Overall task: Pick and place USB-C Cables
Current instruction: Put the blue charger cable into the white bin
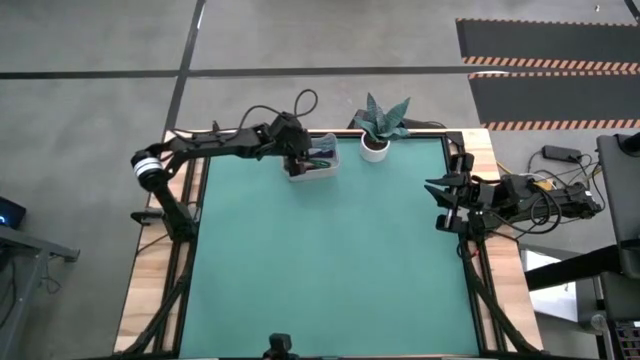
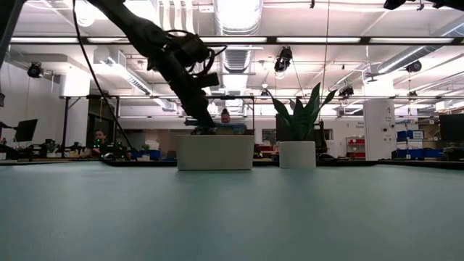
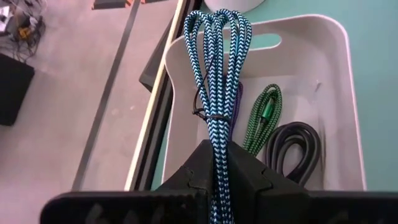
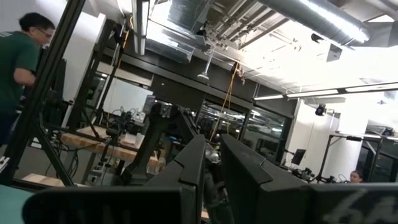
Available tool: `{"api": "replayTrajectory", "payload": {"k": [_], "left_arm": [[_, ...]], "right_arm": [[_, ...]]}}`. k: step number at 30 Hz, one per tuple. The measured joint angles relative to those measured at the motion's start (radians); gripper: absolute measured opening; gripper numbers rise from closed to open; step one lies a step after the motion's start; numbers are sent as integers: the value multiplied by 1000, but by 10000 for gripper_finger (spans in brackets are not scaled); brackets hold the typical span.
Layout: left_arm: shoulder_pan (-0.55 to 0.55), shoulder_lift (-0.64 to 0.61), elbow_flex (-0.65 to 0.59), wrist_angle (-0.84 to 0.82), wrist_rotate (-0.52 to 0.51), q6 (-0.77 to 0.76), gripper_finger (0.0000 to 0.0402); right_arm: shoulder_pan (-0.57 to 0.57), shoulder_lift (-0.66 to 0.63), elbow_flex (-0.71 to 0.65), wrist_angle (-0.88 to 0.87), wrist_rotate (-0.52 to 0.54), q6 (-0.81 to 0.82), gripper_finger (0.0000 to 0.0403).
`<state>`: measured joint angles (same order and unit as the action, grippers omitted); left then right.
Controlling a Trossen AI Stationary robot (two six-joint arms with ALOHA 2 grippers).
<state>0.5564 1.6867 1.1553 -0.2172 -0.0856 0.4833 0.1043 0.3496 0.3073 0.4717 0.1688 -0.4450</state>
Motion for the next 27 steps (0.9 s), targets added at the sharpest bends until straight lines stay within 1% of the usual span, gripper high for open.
{"api": "replayTrajectory", "payload": {"k": [16, 27], "left_arm": [[0, 86, -1, -1, -2, -7, 12], [3, 93, -1, 41, -36, -9, 12]], "right_arm": [[0, 0, 0, -3, 0, -4, 43], [0, 0, 0, -3, 2, -20, 43]]}}
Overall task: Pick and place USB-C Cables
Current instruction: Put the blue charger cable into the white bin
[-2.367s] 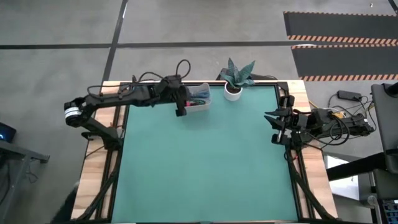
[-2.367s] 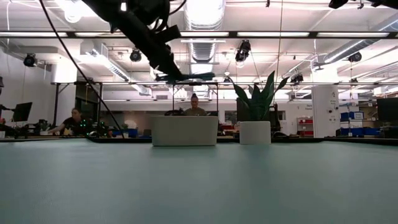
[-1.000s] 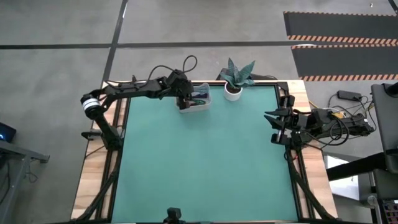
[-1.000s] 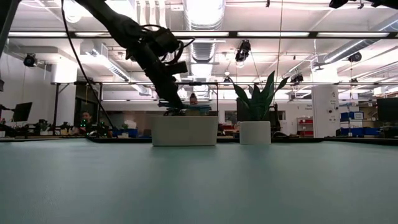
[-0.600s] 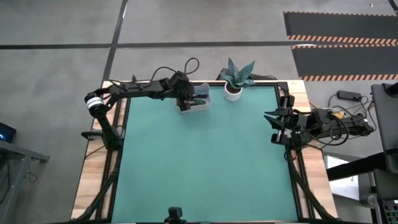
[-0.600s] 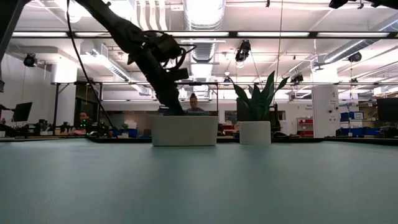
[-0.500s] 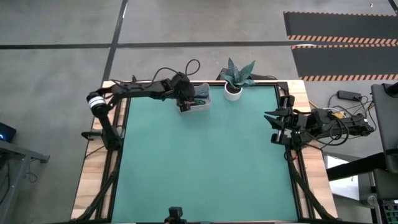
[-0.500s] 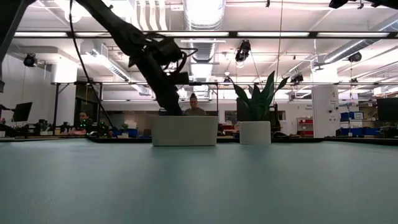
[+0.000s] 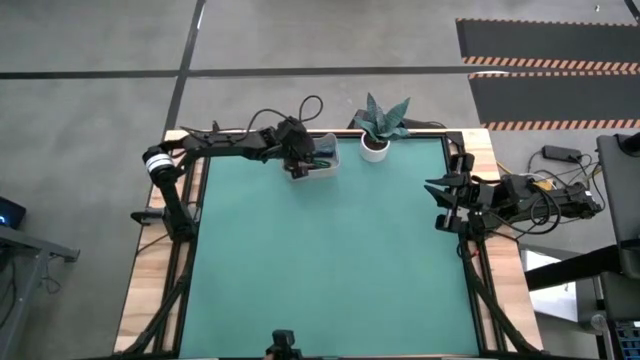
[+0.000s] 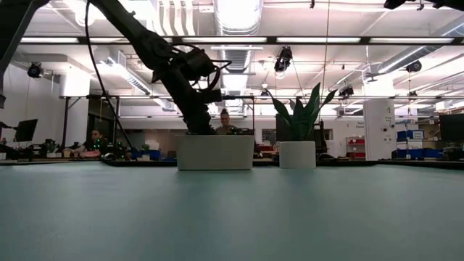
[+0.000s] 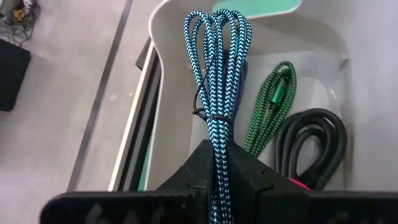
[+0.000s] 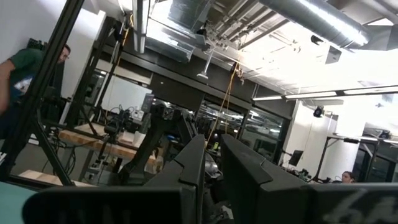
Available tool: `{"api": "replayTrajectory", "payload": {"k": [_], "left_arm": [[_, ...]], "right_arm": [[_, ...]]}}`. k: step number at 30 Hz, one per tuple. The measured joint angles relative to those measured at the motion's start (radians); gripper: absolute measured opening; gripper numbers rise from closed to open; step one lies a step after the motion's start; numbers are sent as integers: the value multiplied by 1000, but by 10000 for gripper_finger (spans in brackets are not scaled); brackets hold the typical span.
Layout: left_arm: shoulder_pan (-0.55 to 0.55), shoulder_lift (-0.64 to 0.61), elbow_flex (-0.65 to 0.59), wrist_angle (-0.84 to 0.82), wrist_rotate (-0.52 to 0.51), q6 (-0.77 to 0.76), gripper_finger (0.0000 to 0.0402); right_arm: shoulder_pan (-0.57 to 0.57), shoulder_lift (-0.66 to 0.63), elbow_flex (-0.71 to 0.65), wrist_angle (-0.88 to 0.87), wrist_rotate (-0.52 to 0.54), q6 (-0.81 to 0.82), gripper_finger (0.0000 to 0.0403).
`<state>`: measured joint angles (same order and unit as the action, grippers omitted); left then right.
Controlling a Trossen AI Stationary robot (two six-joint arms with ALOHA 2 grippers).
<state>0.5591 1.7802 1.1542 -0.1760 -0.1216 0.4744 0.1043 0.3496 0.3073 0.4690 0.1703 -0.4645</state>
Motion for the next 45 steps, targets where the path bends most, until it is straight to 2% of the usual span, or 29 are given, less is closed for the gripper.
{"api": "replayTrajectory", "payload": {"k": [12, 22, 45], "left_arm": [[3, 40, 0, 14, 0, 1, 13], [4, 53, 0, 11, -18, 3, 37], [4, 53, 0, 11, -18, 2, 39]], "right_arm": [[0, 0, 0, 0, 0, 0, 43], [0, 0, 0, 0, 0, -7, 43], [0, 0, 0, 0, 0, -7, 43]]}}
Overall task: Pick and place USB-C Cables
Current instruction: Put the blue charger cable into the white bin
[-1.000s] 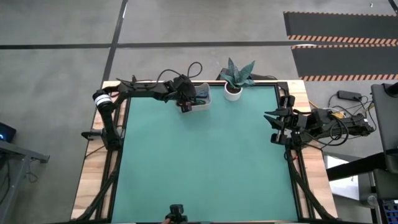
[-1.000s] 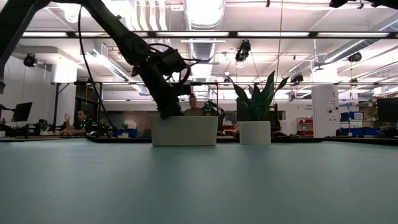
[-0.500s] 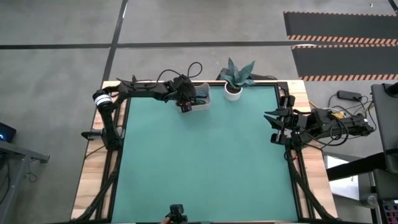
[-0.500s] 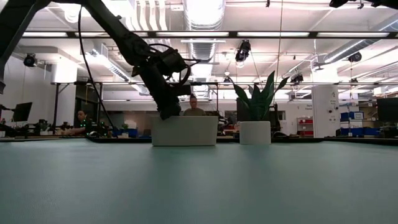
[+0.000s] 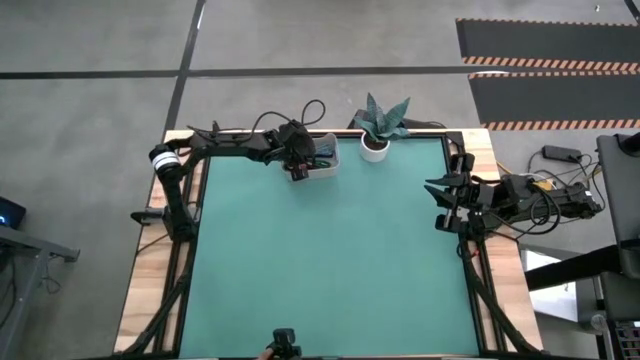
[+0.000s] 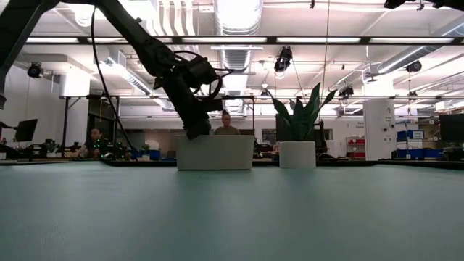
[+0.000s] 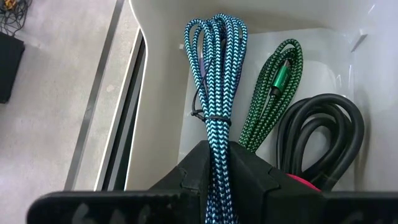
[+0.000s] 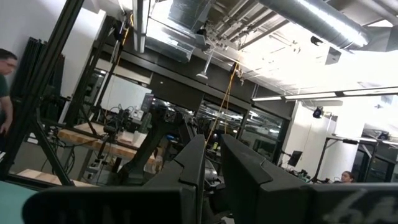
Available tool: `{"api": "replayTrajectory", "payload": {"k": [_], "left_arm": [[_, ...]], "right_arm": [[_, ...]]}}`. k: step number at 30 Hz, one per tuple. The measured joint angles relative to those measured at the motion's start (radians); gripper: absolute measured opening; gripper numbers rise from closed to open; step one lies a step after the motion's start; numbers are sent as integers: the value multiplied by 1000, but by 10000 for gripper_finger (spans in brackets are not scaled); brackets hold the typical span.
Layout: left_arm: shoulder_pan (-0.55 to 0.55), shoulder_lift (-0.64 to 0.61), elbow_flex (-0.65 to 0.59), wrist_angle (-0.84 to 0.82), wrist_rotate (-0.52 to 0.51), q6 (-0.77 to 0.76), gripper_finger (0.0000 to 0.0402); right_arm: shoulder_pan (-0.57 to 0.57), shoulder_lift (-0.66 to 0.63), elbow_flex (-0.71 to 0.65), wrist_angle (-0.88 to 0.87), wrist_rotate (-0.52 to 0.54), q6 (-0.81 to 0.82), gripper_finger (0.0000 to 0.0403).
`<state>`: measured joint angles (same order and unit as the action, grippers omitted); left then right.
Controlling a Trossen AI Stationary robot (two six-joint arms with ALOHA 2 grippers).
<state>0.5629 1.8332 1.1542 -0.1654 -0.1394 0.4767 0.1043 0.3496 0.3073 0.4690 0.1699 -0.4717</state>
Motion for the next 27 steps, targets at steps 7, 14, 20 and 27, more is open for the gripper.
{"api": "replayTrajectory", "payload": {"k": [7, 14, 20, 27], "left_arm": [[0, 0, 0, 0, 0, 0, 39], [0, 0, 0, 0, 0, 0, 39], [0, 0, 0, 0, 0, 0, 39], [-1, -3, 0, 0, 9, -2, 39]], "right_arm": [[0, 0, 0, 0, 0, 0, 43], [0, 0, 0, 0, 0, 0, 43], [0, 0, 0, 0, 0, 0, 43], [0, 0, 0, 0, 0, -2, 43]]}}
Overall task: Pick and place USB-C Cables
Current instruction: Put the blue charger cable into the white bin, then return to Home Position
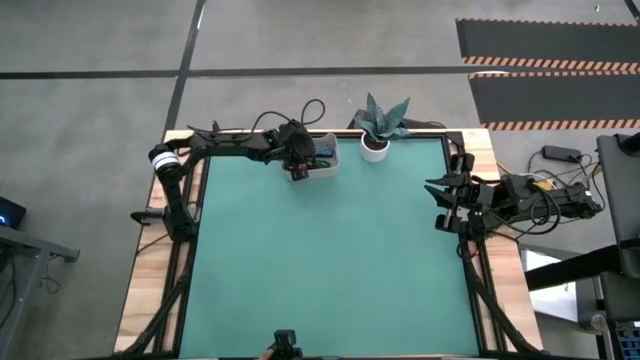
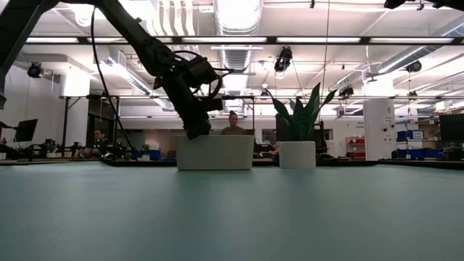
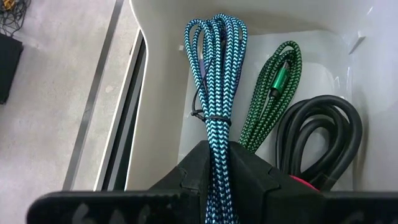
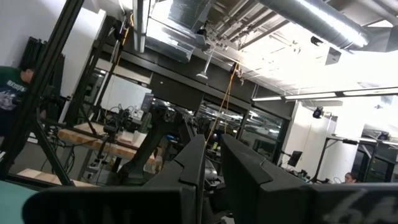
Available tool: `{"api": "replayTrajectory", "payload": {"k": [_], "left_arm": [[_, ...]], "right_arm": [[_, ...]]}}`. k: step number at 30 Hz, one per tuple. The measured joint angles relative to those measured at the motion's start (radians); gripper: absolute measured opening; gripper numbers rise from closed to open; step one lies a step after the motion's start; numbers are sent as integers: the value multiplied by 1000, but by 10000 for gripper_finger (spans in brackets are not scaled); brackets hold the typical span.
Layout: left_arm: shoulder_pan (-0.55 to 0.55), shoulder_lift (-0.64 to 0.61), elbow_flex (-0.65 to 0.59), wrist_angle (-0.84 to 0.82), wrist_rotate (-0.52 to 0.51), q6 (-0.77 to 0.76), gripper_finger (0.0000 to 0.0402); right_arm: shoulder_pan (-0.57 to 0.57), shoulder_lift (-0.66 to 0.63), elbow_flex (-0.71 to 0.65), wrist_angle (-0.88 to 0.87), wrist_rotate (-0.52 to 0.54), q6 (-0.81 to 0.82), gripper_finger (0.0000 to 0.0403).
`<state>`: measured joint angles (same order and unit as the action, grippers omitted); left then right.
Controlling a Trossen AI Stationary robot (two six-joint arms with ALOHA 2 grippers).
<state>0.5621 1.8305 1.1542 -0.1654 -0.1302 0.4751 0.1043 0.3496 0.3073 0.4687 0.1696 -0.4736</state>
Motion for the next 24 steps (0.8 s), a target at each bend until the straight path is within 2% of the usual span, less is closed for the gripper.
{"api": "replayTrajectory", "payload": {"k": [4, 11, 15, 21, 24], "left_arm": [[0, -3, 0, 0, 2, -4, 53], [0, -39, 0, 2, 2, -21, 123], [-3, -70, 0, -7, 1, -20, 149], [-39, -158, 0, -69, -2, -28, 158], [-81, -215, 0, -103, -1, -86, 156]], "right_arm": [[0, 0, 0, 0, 0, -2, 43], [0, 0, 0, 0, 0, -2, 43], [0, 0, 0, 0, 0, -7, 43], [0, 0, 0, -4, 0, -10, 43], [0, 0, 0, -17, -1, -23, 43]]}}
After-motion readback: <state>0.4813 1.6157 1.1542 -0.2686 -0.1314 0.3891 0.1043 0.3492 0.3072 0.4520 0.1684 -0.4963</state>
